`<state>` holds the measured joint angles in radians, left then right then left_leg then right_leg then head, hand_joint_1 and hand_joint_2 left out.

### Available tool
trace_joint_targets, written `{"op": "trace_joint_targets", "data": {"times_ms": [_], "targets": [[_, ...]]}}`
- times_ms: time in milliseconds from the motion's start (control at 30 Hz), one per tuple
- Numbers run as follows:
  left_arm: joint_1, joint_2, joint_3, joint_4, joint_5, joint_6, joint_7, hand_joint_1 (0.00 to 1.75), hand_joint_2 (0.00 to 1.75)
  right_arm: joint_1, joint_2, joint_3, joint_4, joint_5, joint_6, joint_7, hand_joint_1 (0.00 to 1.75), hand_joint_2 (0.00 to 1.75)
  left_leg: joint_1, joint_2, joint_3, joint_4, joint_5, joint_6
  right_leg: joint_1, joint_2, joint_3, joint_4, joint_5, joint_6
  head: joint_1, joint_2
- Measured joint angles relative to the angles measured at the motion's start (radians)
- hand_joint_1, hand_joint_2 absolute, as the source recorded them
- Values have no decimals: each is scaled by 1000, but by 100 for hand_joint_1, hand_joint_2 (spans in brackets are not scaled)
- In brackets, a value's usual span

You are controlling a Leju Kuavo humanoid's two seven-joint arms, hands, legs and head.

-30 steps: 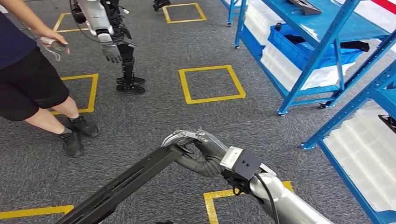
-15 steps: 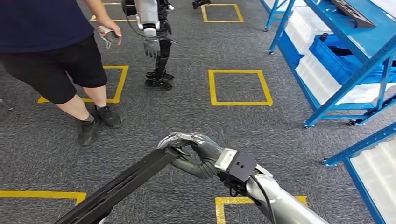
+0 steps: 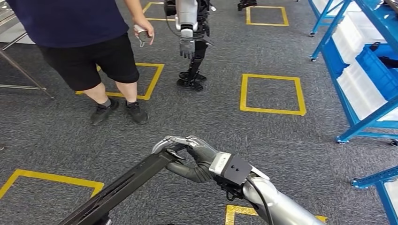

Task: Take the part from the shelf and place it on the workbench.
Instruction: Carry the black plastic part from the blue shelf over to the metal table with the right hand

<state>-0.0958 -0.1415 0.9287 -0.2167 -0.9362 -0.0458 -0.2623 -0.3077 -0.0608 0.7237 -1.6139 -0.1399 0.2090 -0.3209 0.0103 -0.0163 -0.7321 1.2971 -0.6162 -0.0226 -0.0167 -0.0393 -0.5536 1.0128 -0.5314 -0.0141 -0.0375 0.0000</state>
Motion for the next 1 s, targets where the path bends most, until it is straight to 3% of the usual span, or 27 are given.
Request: {"op": "trace_joint_targets", "data": {"times_ms": [33,133,200,267,300,367,400,467,500,533,600,667,700,767,800,867,933,1000], "targets": [[2,0,0,0,1,-1,0,0,175,0,1,3,0,-1,1,0,175,175,2,4,8,-20,22,-2,0,-12,4,0,-4,2,0,0],[4,0,0,0,4,-4,0,0,175,-1,5,7,0,-3,1,1,175,175,0,50,100,-208,115,3,1,-42,22,1,-19,15,0,0],[3,1,0,0,8,-5,0,0,175,-1,6,8,0,-5,1,1,175,175,-9,74,126,-261,125,15,5,-58,28,2,-27,27,1,0],[6,1,1,0,11,-4,0,0,175,-3,8,10,0,-7,3,2,175,175,-13,61,124,-264,123,30,4,-75,34,0,-33,37,1,0],[9,2,2,0,12,-3,-1,0,175,-4,9,11,0,-7,4,2,175,175,-12,52,126,-266,123,37,2,-69,36,4,-40,41,1,0],[9,3,3,0,12,-1,-2,0,175,-8,11,12,0,-8,4,2,175,175,-9,35,130,-272,126,50,-2,-27,14,62,-80,45,2,0],[7,3,3,0,12,-1,-3,0,175,-8,10,13,0,-8,4,2,175,175,-9,26,131,-273,125,54,-2,2,-15,123,-111,44,3,0],[4,3,3,0,12,-4,-4,0,175,-7,7,14,2,-9,4,2,175,175,-11,3,132,-272,124,58,-1,30,-87,254,-157,42,3,0],[4,3,3,0,12,-6,-5,0,175,-7,6,15,3,-9,4,2,175,175,-12,-9,133,-272,124,59,0,34,-109,285,-155,40,3,0],[5,3,3,0,12,-7,-6,0,175,-7,5,16,3,-9,4,2,175,175,-13,-22,135,-272,123,59,1,36,-113,276,-132,39,3,0],[4,3,3,0,12,-8,-7,0,175,-9,3,17,3,-9,4,2,175,175,-12,-48,140,-271,121,57,2,55,-74,158,-49,34,3,0],[2,2,3,0,11,-8,-8,0,175,-10,1,17,3,-9,4,2,175,175,-12,-71,138,-267,119,51,1,93,-30,45,3,28,2,0],[2,2,3,0,11,-8,-8,0,175,-11,0,17,3,-9,4,2,175,175,-10,-81,135,-267,119,46,2,105,-21,20,9,25,2,0],[4,2,3,0,11,-9,-9,0,175,-12,-2,17,2,-9,2,3,175,175,-6,-99,131,-270,121,35,3,98,-16,12,6,19,2,0],[6,2,3,0,10,-9,-9,0,175,-13,-2,17,1,-8,2,3,175,175,-6,-94,130,-268,118,30,2,88,-14,8,8,15,2,0],[5,3,3,0,10,-10,-9,0,175,-14,-3,17,-2,-8,1,4,175,175,-8,-53,109,-224,87,18,-2,63,-7,0,10,4,1,0],[0,3,3,0,9,-10,-9,0,175,-10,-8,17,-3,-8,0,5,175,175,-4,-9,53,-104,27,6,-2,35,-3,-2,6,-2,0,0],[-1,3,3,0,9,-10,-8,0,175,-1,-16,17,-3,-8,-1,7,175,175,2,0,3,-3,-4,-4,-1,7,1,-1,1,-2,0,0]]}}
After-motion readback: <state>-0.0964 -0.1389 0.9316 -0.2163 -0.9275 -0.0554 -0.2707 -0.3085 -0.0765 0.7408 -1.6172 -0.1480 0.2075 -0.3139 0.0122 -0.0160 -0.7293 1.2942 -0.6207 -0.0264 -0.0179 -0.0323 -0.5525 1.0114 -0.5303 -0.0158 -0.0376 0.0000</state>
